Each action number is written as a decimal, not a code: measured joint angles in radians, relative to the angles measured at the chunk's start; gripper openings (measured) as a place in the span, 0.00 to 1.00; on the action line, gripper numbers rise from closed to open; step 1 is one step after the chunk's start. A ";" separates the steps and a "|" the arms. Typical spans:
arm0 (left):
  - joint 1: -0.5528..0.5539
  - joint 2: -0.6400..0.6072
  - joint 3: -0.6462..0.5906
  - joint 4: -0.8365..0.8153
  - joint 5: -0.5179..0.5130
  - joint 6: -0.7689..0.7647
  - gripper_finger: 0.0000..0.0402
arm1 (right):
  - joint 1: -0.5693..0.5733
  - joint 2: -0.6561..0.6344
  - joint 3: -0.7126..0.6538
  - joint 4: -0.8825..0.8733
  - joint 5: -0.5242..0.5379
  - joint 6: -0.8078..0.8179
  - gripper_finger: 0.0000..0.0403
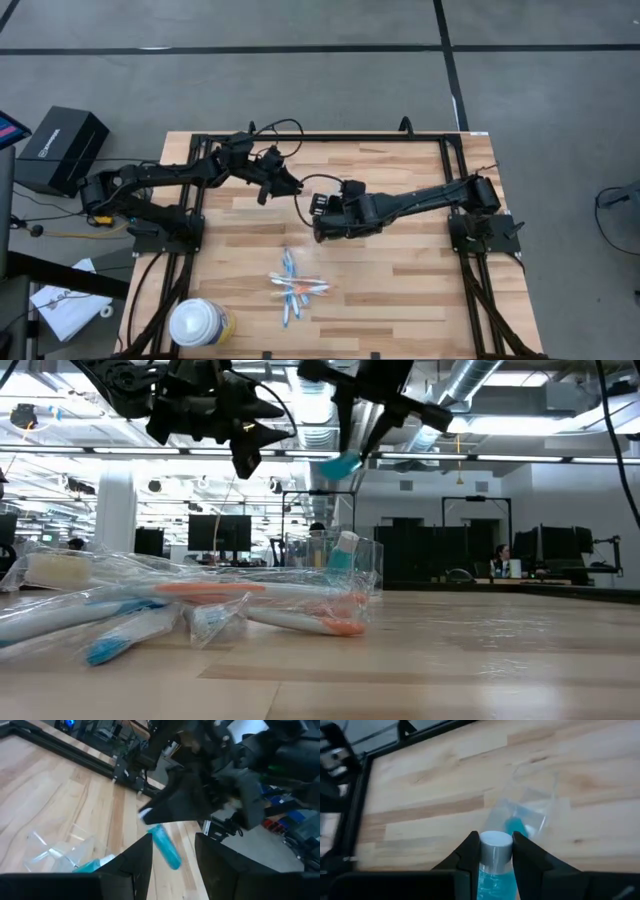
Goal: Pick & Place toothbrushing station
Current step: Put the mouthwash into the middle section of the transparent organizer
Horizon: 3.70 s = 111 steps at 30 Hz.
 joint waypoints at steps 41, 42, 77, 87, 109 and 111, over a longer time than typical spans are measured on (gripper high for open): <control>0.095 0.001 0.000 0.046 -0.056 0.117 0.35 | -0.171 0.002 -0.208 0.291 0.037 -0.405 0.19; 0.096 0.001 0.000 0.048 -0.056 0.125 0.35 | -0.171 0.002 -0.219 0.307 0.041 -0.411 0.19; 0.096 0.001 0.000 0.058 -0.055 0.188 0.35 | -0.132 0.028 -0.258 0.408 0.177 -0.480 0.29; 0.096 0.001 0.000 0.058 -0.055 0.213 0.35 | -0.115 0.028 -0.258 0.408 0.183 -0.480 0.18; 0.280 -0.009 0.000 0.139 -0.055 0.041 0.35 | -0.109 -0.063 -0.136 0.406 0.308 -0.694 0.15; 0.300 -0.001 0.000 0.063 -0.056 0.025 0.33 | -0.112 -0.085 -0.122 0.408 0.308 -0.731 0.15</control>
